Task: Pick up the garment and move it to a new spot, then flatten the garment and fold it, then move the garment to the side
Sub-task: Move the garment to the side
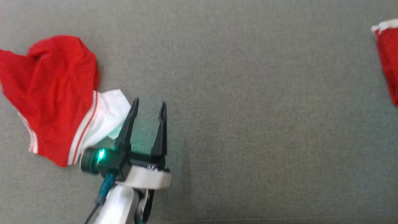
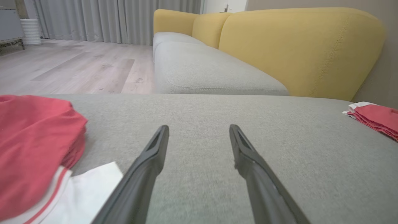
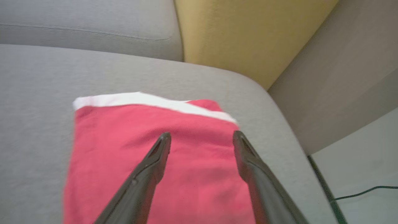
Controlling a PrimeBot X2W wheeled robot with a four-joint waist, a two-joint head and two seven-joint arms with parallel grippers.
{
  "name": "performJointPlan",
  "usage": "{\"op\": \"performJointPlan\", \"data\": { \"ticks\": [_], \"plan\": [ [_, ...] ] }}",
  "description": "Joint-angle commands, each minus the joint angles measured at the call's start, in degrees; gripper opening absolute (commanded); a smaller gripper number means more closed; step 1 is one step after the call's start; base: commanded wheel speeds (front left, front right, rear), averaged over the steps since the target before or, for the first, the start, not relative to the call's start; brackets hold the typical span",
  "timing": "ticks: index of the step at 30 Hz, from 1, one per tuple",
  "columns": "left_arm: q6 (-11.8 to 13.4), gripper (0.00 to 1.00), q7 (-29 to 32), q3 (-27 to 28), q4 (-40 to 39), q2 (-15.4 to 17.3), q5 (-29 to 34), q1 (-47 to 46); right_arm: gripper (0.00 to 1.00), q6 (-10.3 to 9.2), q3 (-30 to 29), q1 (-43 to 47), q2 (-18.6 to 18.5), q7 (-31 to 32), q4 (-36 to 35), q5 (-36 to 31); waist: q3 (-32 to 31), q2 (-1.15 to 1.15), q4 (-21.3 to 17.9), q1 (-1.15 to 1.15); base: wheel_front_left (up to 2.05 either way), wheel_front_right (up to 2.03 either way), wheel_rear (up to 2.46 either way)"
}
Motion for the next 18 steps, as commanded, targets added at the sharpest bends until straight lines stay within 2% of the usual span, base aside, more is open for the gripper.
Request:
{"op": "performJointPlan", "data": {
  "ticks": [1,8,12,15,16,18],
  "plan": [
    [0.5,1.00,-0.3,1.9,-1.0,0.0,-0.1,1.5,1.00,0.37,0.2,3.6,0.3,-1.6,-1.3,-0.8,-6.6,0.00,1.3,0.01,0.00,0.00,0.00],
    [1.0,1.00,-0.3,5.3,2.7,0.0,-0.7,8.5,1.00,0.37,3.3,15.1,14.9,-11.7,-3.2,-1.9,-20.5,0.00,1.2,0.01,0.00,0.00,0.00],
    [0.7,1.00,-0.3,7.3,4.7,0.0,-0.2,11.2,1.00,0.37,6.4,20.8,22.0,-14.5,-5.8,-1.6,-25.1,0.00,0.7,0.01,0.00,0.00,0.00],
    [0.3,1.00,-0.3,8.8,6.3,0.0,0.0,12.1,1.00,0.37,6.4,24.6,26.2,-14.9,-11.7,-2.3,-27.0,0.00,0.3,0.01,0.00,0.00,0.00],
    [0.4,1.00,-0.3,9.7,7.0,0.0,0.6,12.6,1.00,0.37,5.5,28.1,28.4,-14.9,-16.6,-4.6,-28.1,0.00,0.1,0.01,0.00,0.00,0.00],
    [0.6,1.00,-0.3,10.0,7.4,0.3,2.5,13.2,1.00,0.37,3.7,31.8,30.8,-14.9,-21.0,-7.3,-29.1,0.00,-0.1,0.01,0.00,0.00,0.00]
  ]
}}
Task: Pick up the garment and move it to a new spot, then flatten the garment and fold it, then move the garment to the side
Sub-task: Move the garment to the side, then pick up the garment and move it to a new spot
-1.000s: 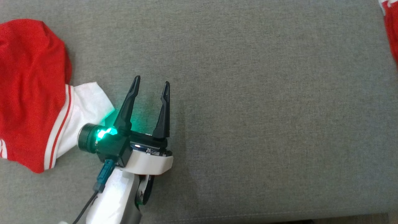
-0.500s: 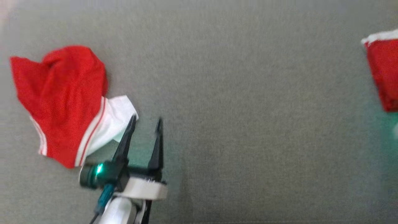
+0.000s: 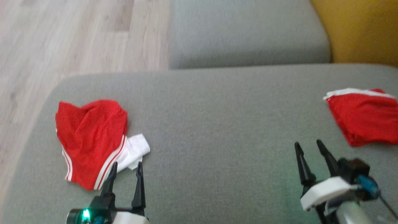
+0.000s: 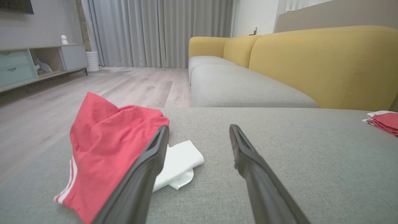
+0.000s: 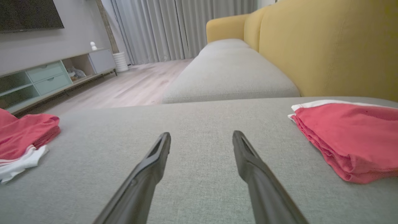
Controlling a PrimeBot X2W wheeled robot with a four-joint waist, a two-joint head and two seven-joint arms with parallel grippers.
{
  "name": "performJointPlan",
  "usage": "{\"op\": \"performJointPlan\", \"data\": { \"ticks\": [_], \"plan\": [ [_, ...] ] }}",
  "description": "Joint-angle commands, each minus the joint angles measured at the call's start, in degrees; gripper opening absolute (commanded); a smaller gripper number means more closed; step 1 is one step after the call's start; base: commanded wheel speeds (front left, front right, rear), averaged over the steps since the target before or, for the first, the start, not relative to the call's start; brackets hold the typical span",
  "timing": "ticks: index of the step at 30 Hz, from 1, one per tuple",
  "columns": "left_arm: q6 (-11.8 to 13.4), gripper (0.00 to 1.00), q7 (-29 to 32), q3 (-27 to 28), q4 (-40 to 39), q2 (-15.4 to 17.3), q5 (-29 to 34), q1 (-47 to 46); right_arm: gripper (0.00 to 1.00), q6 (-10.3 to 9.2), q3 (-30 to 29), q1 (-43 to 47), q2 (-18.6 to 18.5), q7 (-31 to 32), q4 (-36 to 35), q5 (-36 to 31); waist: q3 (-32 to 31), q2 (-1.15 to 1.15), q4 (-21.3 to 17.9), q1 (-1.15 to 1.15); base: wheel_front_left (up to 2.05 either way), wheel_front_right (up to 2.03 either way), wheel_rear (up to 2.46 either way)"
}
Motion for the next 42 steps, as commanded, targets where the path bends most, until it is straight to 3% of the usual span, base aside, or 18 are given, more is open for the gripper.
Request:
{"op": "performJointPlan", "data": {
  "ticks": [1,7,26,32,39,42],
  "plan": [
    [0.1,1.00,-0.3,2.5,-1.2,0.0,1.3,-0.6,1.00,0.37,-1.0,2.8,2.0,-0.8,-5.4,-2.4,-2.7,0.00,-0.5,0.02,0.00,0.00,0.00],
    [-1.0,1.00,-0.3,4.2,1.5,-0.1,1.9,1.9,1.00,0.37,-3.1,11.0,5.8,-0.8,-15.1,-7.3,-4.7,0.00,-0.8,0.02,0.00,0.00,0.00],
    [-1.3,1.00,-0.3,6.6,4.2,-0.2,3.4,2.5,1.00,0.37,-4.0,16.0,6.6,-0.8,-19.3,-7.4,-5.4,0.00,1.1,0.02,0.00,0.00,0.00],
    [-1.0,1.00,-0.3,7.2,2.8,-0.3,3.7,1.8,1.00,0.37,-4.2,16.9,6.6,-0.8,-19.6,-7.0,-4.4,0.00,7.4,0.02,0.00,0.00,0.00],
    [-0.5,1.00,-0.3,9.0,-1.0,-0.1,4.8,1.7,1.00,0.37,-4.3,16.5,6.6,-0.8,-19.7,-5.5,-2.4,0.00,20.0,0.02,0.00,0.00,0.00],
    [0.2,1.00,-0.3,11.4,-3.0,0.2,4.4,2.1,1.00,0.37,-3.7,15.1,6.6,-0.8,-19.6,-5.5,-0.7,0.00,23.7,0.02,0.00,0.00,0.00]
  ]
}}
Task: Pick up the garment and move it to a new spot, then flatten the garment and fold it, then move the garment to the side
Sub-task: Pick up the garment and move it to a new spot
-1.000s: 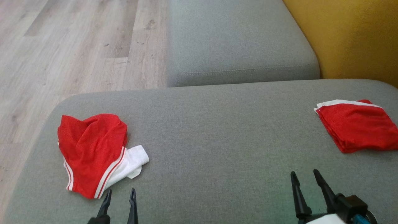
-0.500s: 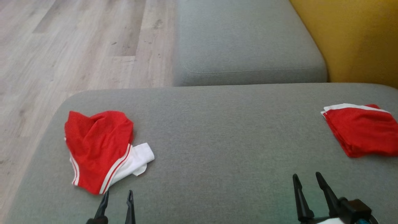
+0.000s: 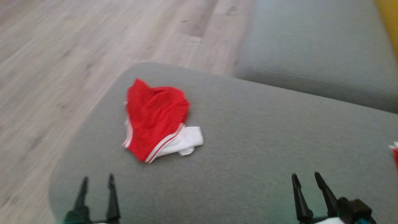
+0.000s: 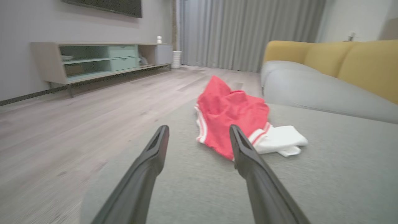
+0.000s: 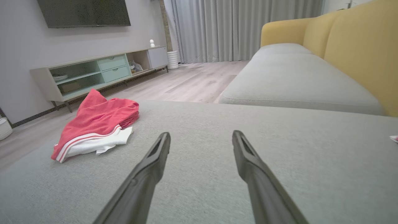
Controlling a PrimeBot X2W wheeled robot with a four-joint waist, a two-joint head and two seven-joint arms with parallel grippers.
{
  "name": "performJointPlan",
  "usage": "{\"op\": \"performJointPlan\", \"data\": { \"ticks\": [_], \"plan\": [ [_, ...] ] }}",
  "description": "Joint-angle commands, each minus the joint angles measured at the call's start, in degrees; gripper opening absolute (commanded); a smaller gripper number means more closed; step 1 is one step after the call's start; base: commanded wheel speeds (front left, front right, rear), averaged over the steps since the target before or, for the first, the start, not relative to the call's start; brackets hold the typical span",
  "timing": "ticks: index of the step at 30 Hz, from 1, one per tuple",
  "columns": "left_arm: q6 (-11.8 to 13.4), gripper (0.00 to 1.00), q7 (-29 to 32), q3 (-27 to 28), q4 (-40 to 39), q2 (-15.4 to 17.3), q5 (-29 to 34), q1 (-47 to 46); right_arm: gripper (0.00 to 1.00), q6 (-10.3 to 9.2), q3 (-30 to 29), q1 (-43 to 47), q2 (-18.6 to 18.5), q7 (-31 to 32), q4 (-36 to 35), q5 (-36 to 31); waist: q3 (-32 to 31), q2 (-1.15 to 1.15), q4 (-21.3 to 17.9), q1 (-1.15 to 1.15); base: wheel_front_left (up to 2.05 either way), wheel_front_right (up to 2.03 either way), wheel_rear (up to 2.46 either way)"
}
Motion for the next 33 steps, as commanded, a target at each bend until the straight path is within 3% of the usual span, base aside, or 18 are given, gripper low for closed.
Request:
{"op": "performJointPlan", "data": {
  "ticks": [1,7,12,16,23,29,33],
  "plan": [
    [0.7,1.00,-0.3,3.2,-3.0,0.1,-0.2,-2.7,1.00,0.37,1.5,-4.5,-0.4,-0.8,-1.9,-0.1,3.1,0.00,6.0,0.00,0.00,0.00,0.00],
    [1.6,1.00,-0.3,8.3,-6.7,0.0,-1.5,-2.5,1.00,0.37,0.7,-8.6,-0.4,-0.8,-0.5,-2.2,6.4,0.00,8.7,0.00,0.00,0.00,0.00],
    [0.9,1.00,-0.3,9.3,-7.5,0.0,-1.6,-4.6,1.00,0.37,-0.9,-9.0,-1.1,-0.8,-0.2,-3.5,7.9,0.00,9.8,0.00,0.00,0.00,0.00],
    [-0.5,1.00,-0.3,8.5,-6.3,-0.1,-1.6,-9.6,1.00,0.37,-2.8,-8.8,-3.8,-0.8,-1.2,-4.5,11.9,0.00,10.1,0.00,0.00,0.00,0.00],
    [-4.8,1.00,2.1,4.6,9.4,-0.2,-4.2,-24.3,1.00,0.37,-7.0,-8.9,-9.3,-0.8,-4.4,-6.2,19.4,0.00,8.8,0.00,0.00,0.00,0.00],
    [-6.4,1.00,7.5,1.9,24.2,-0.3,-8.9,-34.2,1.00,0.37,-7.3,-11.1,-12.3,-0.8,-5.7,-6.6,23.9,0.00,5.3,0.00,0.00,0.00,0.00],
    [-6.9,1.00,7.1,0.4,32.1,-0.3,-13.3,-39.1,1.00,0.37,-7.3,-12.0,-13.5,-0.8,-6.1,-6.7,26.0,0.00,3.5,0.00,0.00,0.00,0.00]
  ]
}}
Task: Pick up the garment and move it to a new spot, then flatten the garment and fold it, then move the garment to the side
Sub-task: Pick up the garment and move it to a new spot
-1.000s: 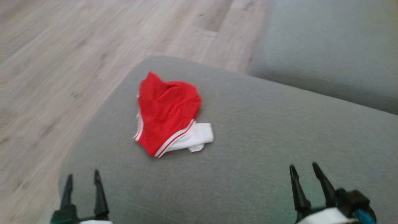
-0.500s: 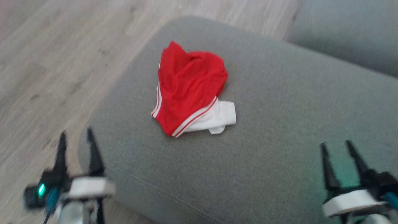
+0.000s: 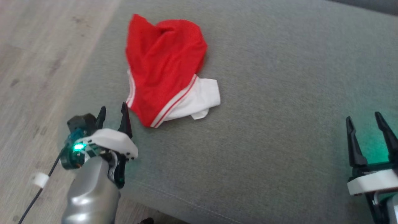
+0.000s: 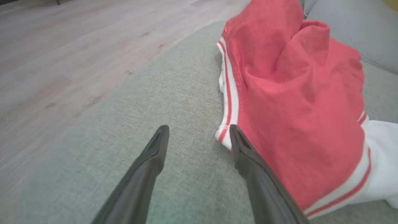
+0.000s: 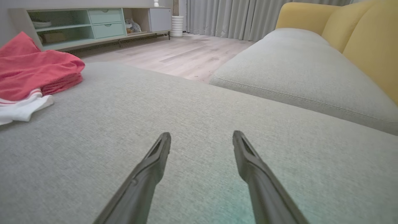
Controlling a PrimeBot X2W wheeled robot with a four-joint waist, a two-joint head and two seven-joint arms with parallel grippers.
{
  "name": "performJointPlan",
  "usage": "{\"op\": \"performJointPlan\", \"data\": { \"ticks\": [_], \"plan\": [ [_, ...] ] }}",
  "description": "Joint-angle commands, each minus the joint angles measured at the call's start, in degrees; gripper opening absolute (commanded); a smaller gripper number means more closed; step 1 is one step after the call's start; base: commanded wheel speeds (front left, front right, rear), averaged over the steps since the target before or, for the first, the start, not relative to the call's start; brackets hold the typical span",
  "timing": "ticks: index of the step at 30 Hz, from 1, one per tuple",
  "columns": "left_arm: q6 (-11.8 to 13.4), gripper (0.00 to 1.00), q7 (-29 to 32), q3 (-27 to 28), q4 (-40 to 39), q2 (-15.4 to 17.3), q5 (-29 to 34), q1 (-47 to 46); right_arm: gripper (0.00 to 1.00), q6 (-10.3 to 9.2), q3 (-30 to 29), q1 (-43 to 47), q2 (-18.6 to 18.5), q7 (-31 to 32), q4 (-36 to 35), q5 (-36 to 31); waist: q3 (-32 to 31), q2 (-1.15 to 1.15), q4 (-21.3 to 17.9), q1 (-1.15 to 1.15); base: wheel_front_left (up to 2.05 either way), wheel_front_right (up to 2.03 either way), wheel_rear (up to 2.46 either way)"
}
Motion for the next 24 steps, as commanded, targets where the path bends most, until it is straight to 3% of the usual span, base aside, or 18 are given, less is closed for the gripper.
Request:
{"op": "performJointPlan", "data": {
  "ticks": [1,13,14,15,18,22,24],
  "plan": [
    [0.0,1.00,-1.1,0.5,0.8,1.5,-1.3,-2.9,1.00,0.37,1.0,-0.8,-1.6,-0.8,-1.7,-0.4,2.0,0.00,-2.1,-0.02,0.00,0.00,0.00],
    [-2.3,1.00,-5.3,-7.0,13.5,1.5,-10.0,-10.0,1.00,0.37,0.4,-2.7,-2.5,-0.8,-2.4,-0.6,5.2,0.00,-5.1,-0.02,0.00,0.00,0.00],
    [-2.7,0.46,-5.3,-7.8,14.0,1.5,-10.6,-10.3,1.00,0.37,0.3,-2.8,-2.5,-0.8,-2.5,-0.6,5.4,0.00,-5.3,-0.02,0.00,0.00,0.00],
    [-3.0,0.00,-5.4,-8.6,14.1,1.4,-11.3,-10.6,1.00,0.37,0.2,-3.0,-2.5,-0.8,-2.5,-0.6,5.5,0.00,-5.4,-0.02,0.00,0.00,0.00],
    [-3.1,0.00,-7.6,-10.5,13.4,2.0,-10.6,-12.3,1.00,0.37,0.2,-3.7,-1.7,-0.8,-1.8,-0.6,4.7,0.00,-6.6,-0.02,0.00,0.00,0.00],
    [-1.4,0.00,-8.1,-10.4,10.3,3.8,-8.3,-13.4,1.00,0.37,0.9,-4.4,0.0,-0.8,-1.3,-0.5,2.6,0.00,-8.4,-0.02,0.00,0.00,0.00],
    [0.0,0.00,-8.1,-9.6,5.0,5.5,-6.3,-13.6,1.00,0.37,1.4,-4.7,1.4,-0.8,-0.9,-0.4,0.8,0.00,-9.9,-0.02,0.00,0.00,0.00]
  ]
}}
